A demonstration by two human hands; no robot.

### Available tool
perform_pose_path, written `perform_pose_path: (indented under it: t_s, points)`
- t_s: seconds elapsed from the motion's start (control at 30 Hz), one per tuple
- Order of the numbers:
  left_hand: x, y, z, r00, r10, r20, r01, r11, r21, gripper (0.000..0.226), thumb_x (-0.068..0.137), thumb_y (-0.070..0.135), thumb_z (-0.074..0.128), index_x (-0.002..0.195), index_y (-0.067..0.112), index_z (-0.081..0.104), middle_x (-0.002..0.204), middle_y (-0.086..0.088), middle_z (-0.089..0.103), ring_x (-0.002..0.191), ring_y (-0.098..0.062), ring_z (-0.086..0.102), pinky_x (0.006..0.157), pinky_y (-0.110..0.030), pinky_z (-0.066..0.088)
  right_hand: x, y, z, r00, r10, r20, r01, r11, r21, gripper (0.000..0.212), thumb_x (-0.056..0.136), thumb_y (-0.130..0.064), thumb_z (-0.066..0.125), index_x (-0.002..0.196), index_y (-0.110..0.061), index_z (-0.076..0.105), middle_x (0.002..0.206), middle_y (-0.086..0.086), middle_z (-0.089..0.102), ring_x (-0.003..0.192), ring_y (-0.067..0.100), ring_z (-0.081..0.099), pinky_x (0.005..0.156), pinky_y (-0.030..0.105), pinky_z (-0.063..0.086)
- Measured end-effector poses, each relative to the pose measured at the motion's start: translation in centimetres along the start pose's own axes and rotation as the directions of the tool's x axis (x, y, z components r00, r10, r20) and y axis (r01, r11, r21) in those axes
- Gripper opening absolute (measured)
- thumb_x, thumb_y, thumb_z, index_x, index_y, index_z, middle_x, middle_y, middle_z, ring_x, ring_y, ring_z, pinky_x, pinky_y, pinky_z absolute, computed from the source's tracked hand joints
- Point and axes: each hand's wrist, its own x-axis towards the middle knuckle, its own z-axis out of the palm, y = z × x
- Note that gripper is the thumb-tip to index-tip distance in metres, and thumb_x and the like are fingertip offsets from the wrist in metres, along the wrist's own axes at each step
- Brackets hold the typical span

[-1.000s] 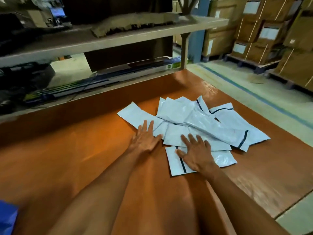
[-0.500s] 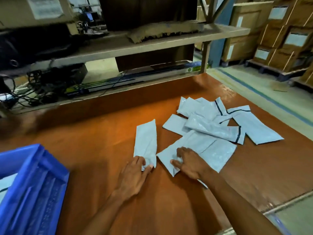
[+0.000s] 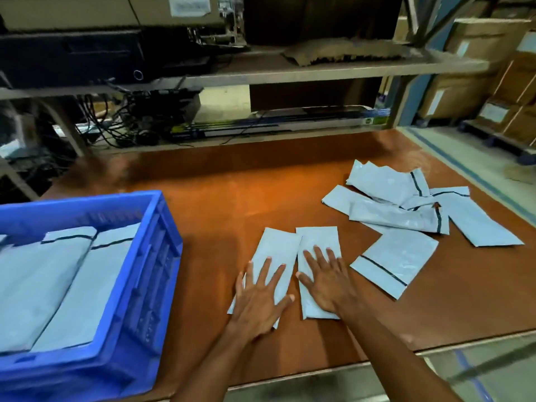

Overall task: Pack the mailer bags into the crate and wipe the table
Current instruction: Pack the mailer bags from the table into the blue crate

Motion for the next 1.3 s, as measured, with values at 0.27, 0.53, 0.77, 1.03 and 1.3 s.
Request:
perform_pose_path:
  t_s: [0.27,0.53,0.77,1.03,1.3]
  points:
    - [0.3,1.0,0.4,0.996,-0.084,0.027,0.082,0.995,0.062,0.059,0.1,0.049,0.007,0.149,0.035,0.037,0.158,0.0,0.034,0.142,-0.035,0.034,0.112,-0.052,0.032,0.7,-0.3,0.7,0.999,-0.014,0.029,0.015,0.999,-0.042,0.059,0.105,-0.045,0.015,0.157,-0.022,0.002,0.165,0.001,-0.001,0.151,0.027,-0.008,0.121,0.042,-0.002]
    - [-1.3,1.5,-8.6,0.992,-0.11,-0.06,0.11,0.994,-0.006,0.057,0.097,0.036,0.02,0.153,0.027,0.025,0.164,0.002,0.012,0.142,-0.038,0.023,0.113,-0.048,0.024,-0.8,-4.3,-2.4,0.98,-0.001,-0.198,0.073,0.932,0.354,0.047,0.106,-0.027,0.029,0.151,-0.016,0.031,0.159,0.005,0.029,0.149,0.024,0.02,0.119,0.035,0.016]
    - [-8.8,-7.3,-25.9,0.792,0.046,-0.609,0.02,0.995,0.101,0.051,0.101,0.035,0.031,0.151,0.026,0.032,0.16,0.001,0.025,0.132,-0.035,0.033,0.103,-0.049,0.036,-2.3,-21.6,-15.2,0.766,-0.071,-0.639,0.43,0.794,0.428,0.046,0.107,-0.033,0.034,0.15,-0.02,0.037,0.155,0.0,0.035,0.148,0.018,0.022,0.115,0.028,0.018]
    - [-17.1,-30.8,-28.4,0.851,-0.258,-0.458,0.346,0.931,0.118,0.048,0.103,0.034,0.029,0.15,0.024,0.031,0.158,-0.008,0.027,0.129,-0.044,0.036,0.099,-0.056,0.039,-1.8,-42.1,-12.5,0.682,-0.459,-0.569,0.605,0.792,0.086,0.047,0.1,-0.024,0.036,0.142,-0.006,0.046,0.147,0.016,0.047,0.136,0.038,0.04,0.112,0.05,0.032]
    - [-17.6,-34.0,-25.2,0.84,-0.419,0.346,0.388,0.908,0.158,0.059,0.106,0.045,0.018,0.157,0.022,-0.001,0.163,-0.018,-0.012,0.149,-0.041,0.002,0.118,-0.047,0.011,-0.6,-44.1,-4.9,0.931,-0.153,0.331,0.22,0.96,-0.176,0.068,0.1,-0.058,0.02,0.156,-0.03,-0.008,0.163,0.003,-0.016,0.148,0.042,-0.013,0.118,0.055,0.001]
